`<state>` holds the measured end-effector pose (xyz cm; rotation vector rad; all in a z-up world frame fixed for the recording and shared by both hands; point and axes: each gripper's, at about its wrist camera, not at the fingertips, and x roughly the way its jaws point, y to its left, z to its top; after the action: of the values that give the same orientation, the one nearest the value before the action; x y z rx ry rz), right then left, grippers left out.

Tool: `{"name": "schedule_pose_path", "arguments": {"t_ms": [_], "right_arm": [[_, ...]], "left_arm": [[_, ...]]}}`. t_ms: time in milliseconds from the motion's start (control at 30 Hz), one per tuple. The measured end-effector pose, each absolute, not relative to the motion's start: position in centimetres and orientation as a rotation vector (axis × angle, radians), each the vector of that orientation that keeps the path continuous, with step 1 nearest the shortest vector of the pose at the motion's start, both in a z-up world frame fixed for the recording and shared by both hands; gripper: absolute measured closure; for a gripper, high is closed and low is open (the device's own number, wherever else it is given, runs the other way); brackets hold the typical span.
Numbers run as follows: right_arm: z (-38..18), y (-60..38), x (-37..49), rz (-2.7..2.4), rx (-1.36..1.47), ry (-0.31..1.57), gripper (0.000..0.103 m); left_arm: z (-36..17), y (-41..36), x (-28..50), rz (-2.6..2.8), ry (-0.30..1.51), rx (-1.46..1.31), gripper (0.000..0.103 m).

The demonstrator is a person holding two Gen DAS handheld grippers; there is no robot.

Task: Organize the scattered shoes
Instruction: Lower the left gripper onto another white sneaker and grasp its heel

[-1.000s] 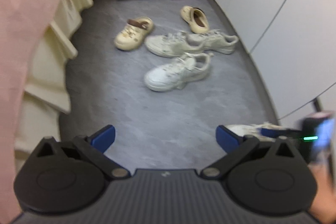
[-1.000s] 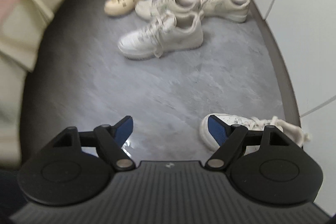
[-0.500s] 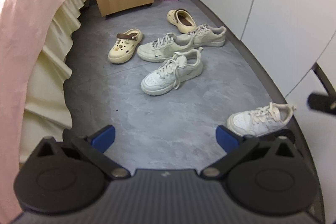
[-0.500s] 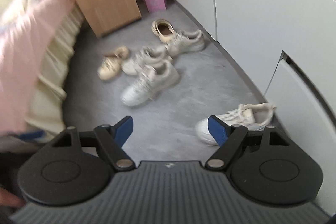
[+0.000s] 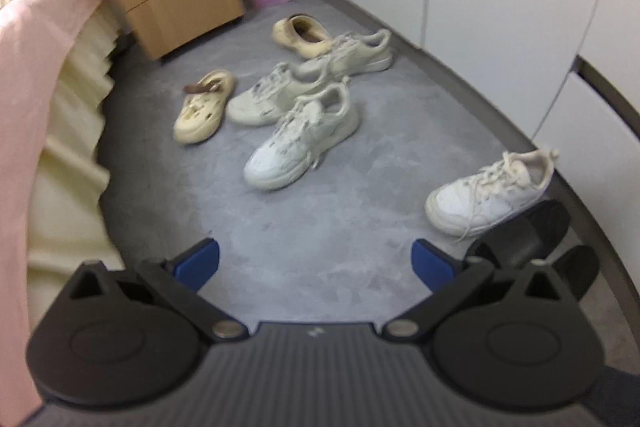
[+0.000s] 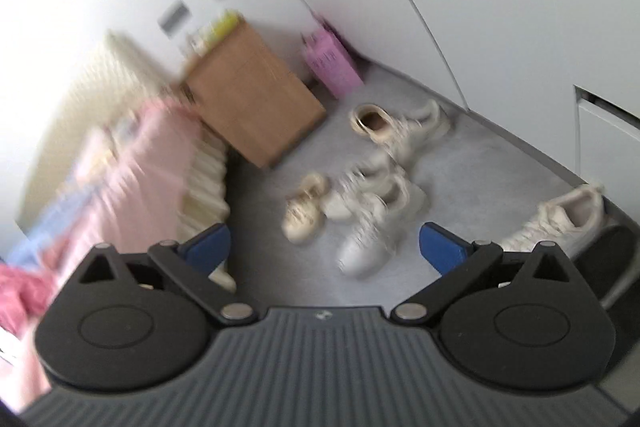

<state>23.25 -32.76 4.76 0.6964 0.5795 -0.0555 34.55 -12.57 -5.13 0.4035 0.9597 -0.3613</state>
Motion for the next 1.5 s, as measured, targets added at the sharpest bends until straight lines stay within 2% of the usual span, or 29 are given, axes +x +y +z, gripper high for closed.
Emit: {"name": "schedule_pose_path", "arguments": {"t_ms": [133, 233, 367, 467, 567, 700, 800, 867, 900, 1067, 1267, 1500], "right_arm": [[5.1, -32.2, 23.2, -0.024, 0.701, 0.583, 0.000], [4.8, -31.3, 23.4, 0.027, 0.744, 0.649, 0.000], [3.1, -29.8, 25.6, 0.121, 0.905, 0.767, 0.000], [0.9, -29.3, 28.0, 0.196, 1.077, 0.859, 0.000], [-0.7, -29.9, 30.8, 0.175, 1.089, 0.927, 0.000], [-2.6, -32.4, 34.5, 0.042, 1.141, 0.948, 0.000], [-3.2, -34.1, 35.9, -0.029, 1.183, 0.910, 0.000], [-3.5, -34.7, 36.9, -0.043, 1.181, 0.914, 0.000], [-3.7, -34.8, 37.2, -0.047, 1.181, 0.916, 0.000], [-4.5, -35.6, 39.1, -0.117, 1.202, 0.907, 0.000], [-4.2, -35.0, 42.7, -0.177, 1.085, 0.875, 0.000], [-4.8, -32.6, 44.6, -0.195, 0.972, 0.899, 0.000]], "left_arm": [[-6.3, -13.2, 40.4, -0.339, 0.915, 0.507, 0.000], [-9.0, -13.7, 46.3, -0.374, 0.943, 0.467, 0.000], [-16.0, -15.3, 54.6, -0.432, 1.016, 0.439, 0.000], [-21.0, -16.5, 58.5, -0.452, 1.048, 0.557, 0.000], [-27.1, -19.0, 61.5, -0.464, 1.064, 0.675, 0.000], [-33.4, -20.4, 65.6, -0.447, 1.096, 0.670, 0.000], [-36.0, -21.1, 67.8, -0.447, 1.100, 0.676, 0.000], [-37.1, -21.6, 68.7, -0.454, 1.120, 0.679, 0.001], [-38.1, -22.0, 69.4, -0.464, 1.152, 0.673, 0.004], [-40.0, -23.0, 69.4, -0.439, 1.185, 0.691, 0.001], [-39.0, -21.1, 69.8, -0.431, 1.325, 0.549, 0.008], [-38.9, -18.9, 64.8, -0.565, 1.297, 0.574, 0.008]]}}
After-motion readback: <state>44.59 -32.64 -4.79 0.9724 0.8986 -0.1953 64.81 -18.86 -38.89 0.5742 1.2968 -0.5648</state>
